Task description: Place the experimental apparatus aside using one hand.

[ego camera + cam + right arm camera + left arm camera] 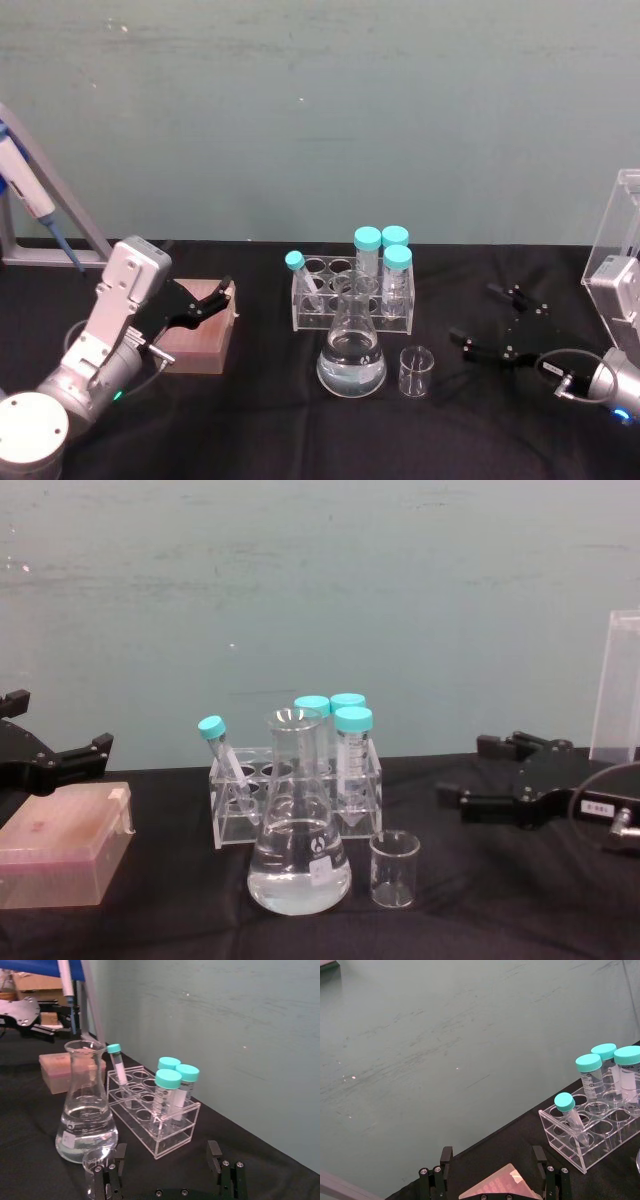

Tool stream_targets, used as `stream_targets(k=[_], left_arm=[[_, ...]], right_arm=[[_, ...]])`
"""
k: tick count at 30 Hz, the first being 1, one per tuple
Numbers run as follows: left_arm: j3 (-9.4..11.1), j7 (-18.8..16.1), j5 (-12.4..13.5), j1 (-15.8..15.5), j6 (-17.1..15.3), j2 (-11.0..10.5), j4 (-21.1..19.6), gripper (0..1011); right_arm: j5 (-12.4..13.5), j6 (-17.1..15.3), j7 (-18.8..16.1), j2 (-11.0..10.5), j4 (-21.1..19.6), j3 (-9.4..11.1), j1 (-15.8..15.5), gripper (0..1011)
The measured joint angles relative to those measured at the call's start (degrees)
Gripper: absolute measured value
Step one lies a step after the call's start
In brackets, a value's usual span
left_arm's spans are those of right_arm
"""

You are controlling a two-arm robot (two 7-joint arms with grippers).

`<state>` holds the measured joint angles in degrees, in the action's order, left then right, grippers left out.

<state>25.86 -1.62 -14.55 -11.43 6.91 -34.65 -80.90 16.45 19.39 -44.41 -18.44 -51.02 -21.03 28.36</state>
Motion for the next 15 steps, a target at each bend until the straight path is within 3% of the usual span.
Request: stream_targets(k=[15], left_arm=[[0.00, 0.00, 0.00, 0.00, 0.00, 0.00, 0.00, 1000]], right_arm=[[1.01, 1.25, -2.70, -0.13, 0.00, -3.45, 0.97, 1003]])
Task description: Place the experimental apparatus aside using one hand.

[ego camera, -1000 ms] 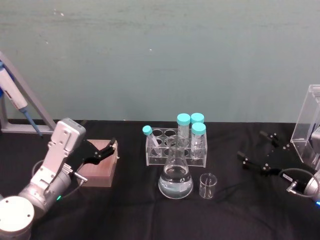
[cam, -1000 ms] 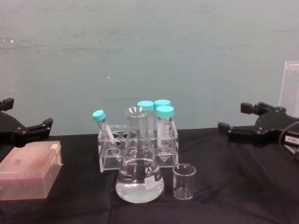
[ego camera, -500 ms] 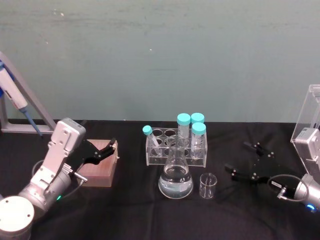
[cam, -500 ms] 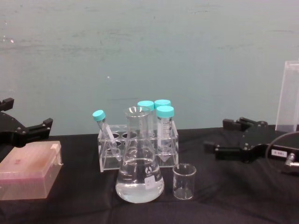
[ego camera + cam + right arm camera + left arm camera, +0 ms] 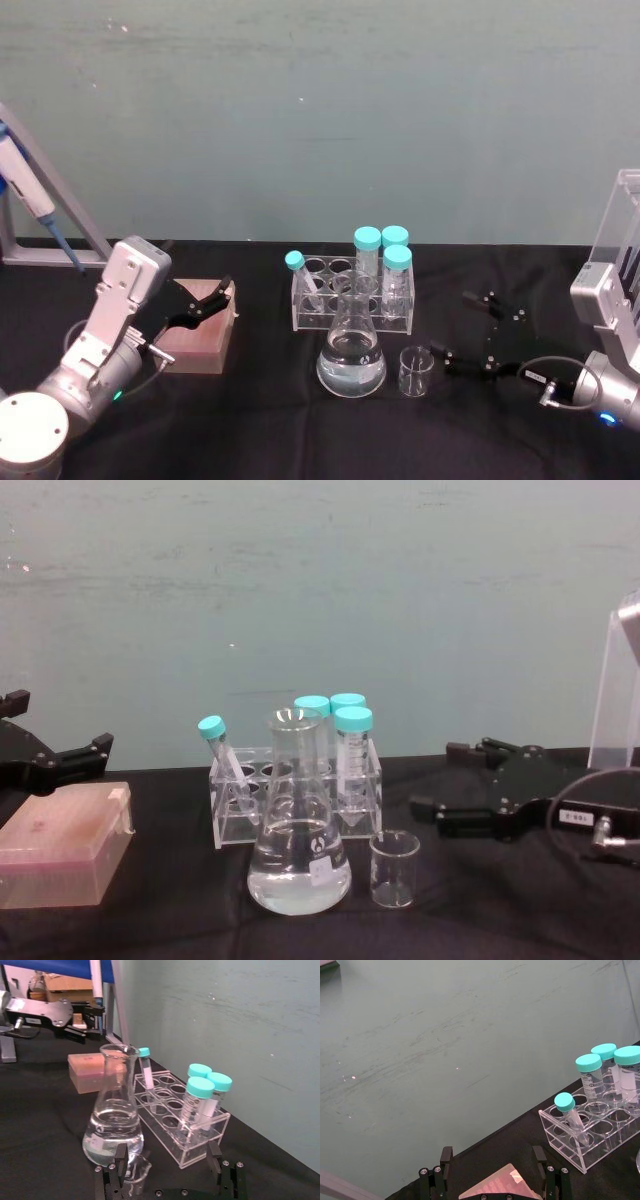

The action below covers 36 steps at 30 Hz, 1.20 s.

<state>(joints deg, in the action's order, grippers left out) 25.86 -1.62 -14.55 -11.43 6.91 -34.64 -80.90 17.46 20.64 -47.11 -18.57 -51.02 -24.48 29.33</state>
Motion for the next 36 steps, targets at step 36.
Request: stream_targets(k=[36], left_arm=[[0.00, 0.00, 0.00, 0.00, 0.00, 0.00, 0.00, 1000]], right_arm=[[2.43, 0.47, -4.78, 0.55, 4.62, -6.96, 3.51, 1003]])
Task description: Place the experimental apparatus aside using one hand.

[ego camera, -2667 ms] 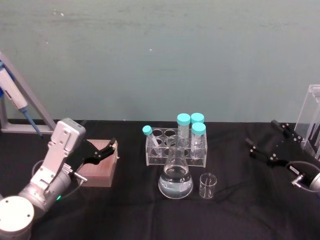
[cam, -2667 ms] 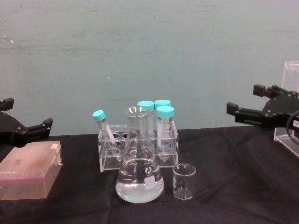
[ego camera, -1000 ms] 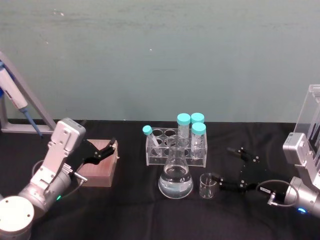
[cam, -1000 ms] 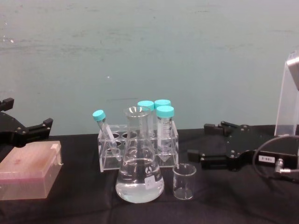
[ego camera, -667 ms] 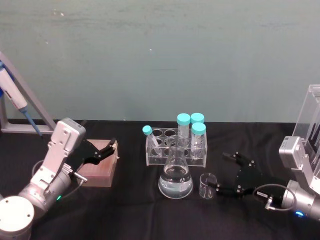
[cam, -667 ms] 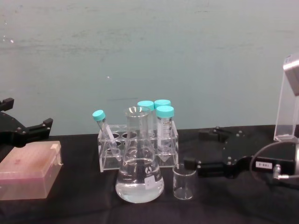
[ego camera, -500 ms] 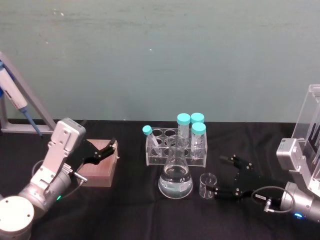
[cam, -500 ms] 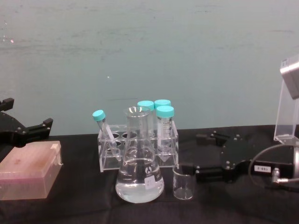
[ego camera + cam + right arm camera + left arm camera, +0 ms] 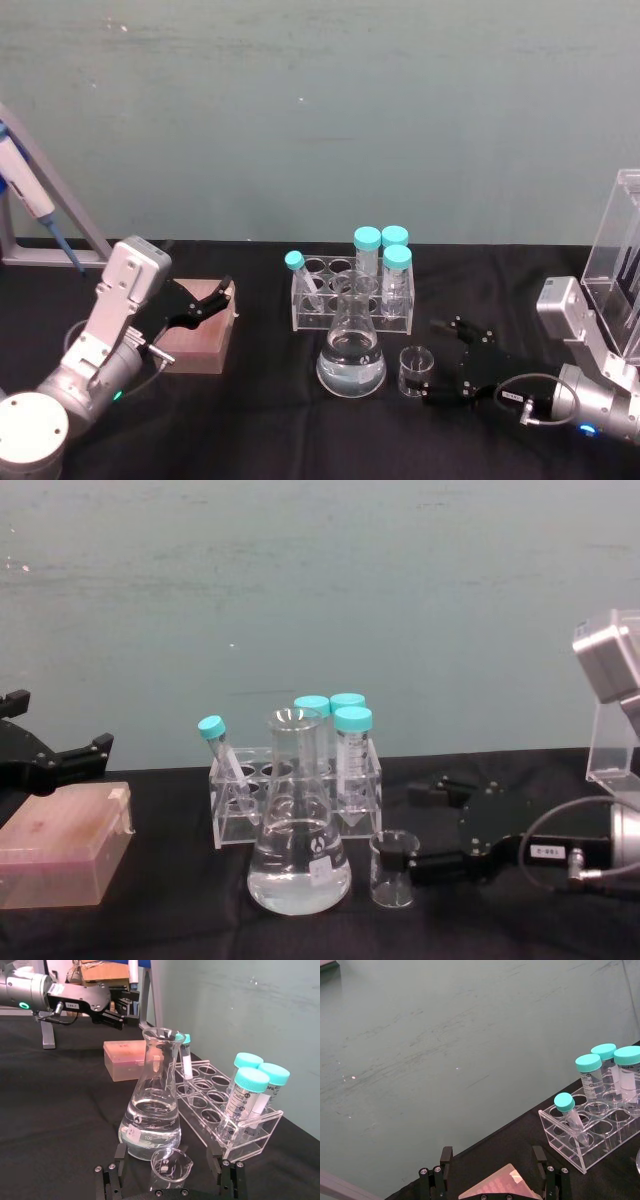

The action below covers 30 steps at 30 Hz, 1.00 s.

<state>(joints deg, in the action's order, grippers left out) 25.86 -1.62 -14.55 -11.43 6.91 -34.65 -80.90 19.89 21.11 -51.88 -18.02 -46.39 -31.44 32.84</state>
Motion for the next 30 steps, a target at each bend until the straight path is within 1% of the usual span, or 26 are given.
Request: stream_targets(k=[7, 14, 30], left_arm=[[0.00, -0.01, 0.00, 0.00, 0.00, 0.00, 0.00, 1000], [0.00, -0.01, 0.00, 0.00, 0.00, 0.00, 0.00, 1000], [0.00, -0.01, 0.00, 0.00, 0.00, 0.00, 0.00, 1000]], right_arm=[[-0.45, 0.71, -0.71, 1.20, 3.39, -0.80, 1.87, 1003], [-0.90, 1.35, -1.22, 2.30, 6.16, -1.15, 3.40, 1003], [-1.96, 1.51, -2.07, 3.69, 9.68, -1.68, 5.15, 1003]])
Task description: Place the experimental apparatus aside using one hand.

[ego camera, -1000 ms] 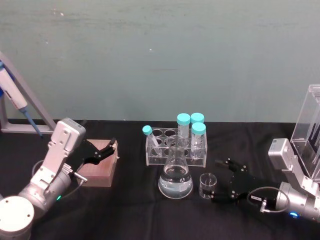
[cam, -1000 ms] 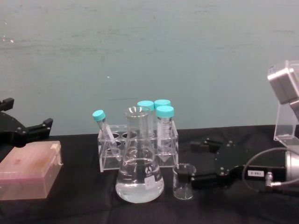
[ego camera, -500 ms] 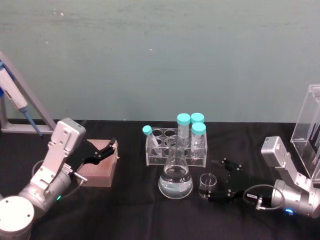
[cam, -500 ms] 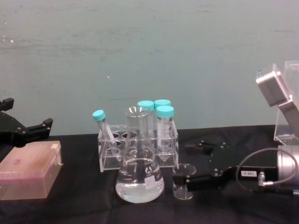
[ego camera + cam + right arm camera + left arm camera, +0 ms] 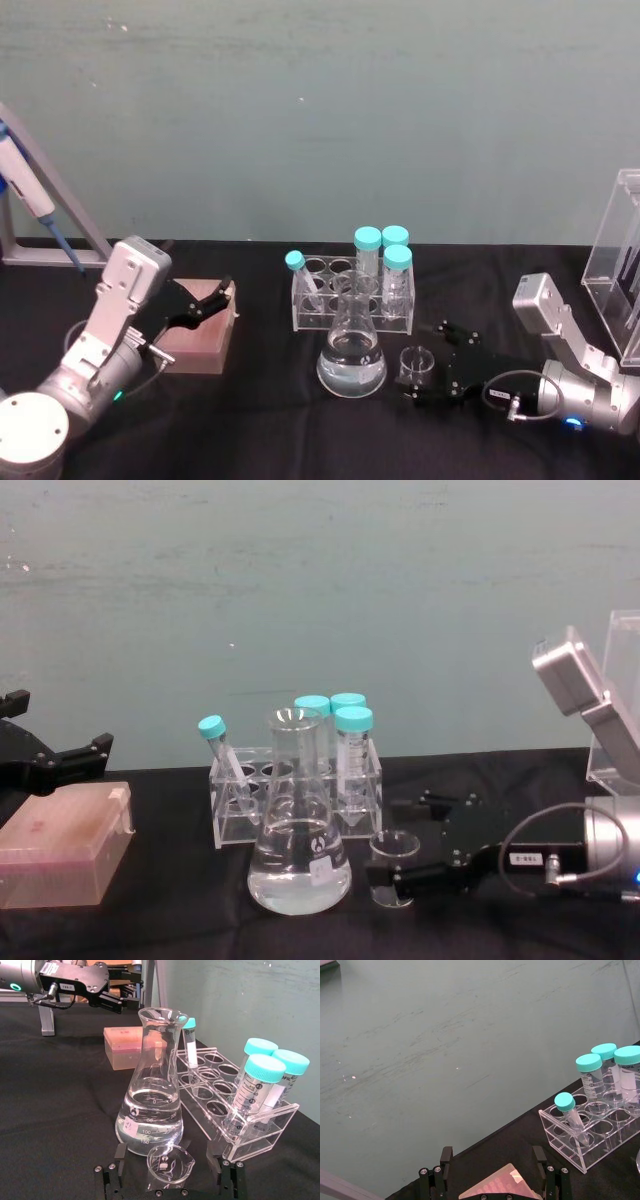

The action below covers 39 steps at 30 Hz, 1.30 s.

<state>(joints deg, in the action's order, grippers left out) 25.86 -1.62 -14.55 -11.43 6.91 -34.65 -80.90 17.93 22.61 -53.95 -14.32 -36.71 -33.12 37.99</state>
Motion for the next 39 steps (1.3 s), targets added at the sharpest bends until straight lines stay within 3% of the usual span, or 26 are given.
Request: stream_targets(k=[39], left_arm=[[0.00, 0.00, 0.00, 0.00, 0.00, 0.00, 0.00, 1000]], right_arm=[[-2.00, 0.32, -0.26, 1.94, 4.65, 0.76, 1.39, 1003]])
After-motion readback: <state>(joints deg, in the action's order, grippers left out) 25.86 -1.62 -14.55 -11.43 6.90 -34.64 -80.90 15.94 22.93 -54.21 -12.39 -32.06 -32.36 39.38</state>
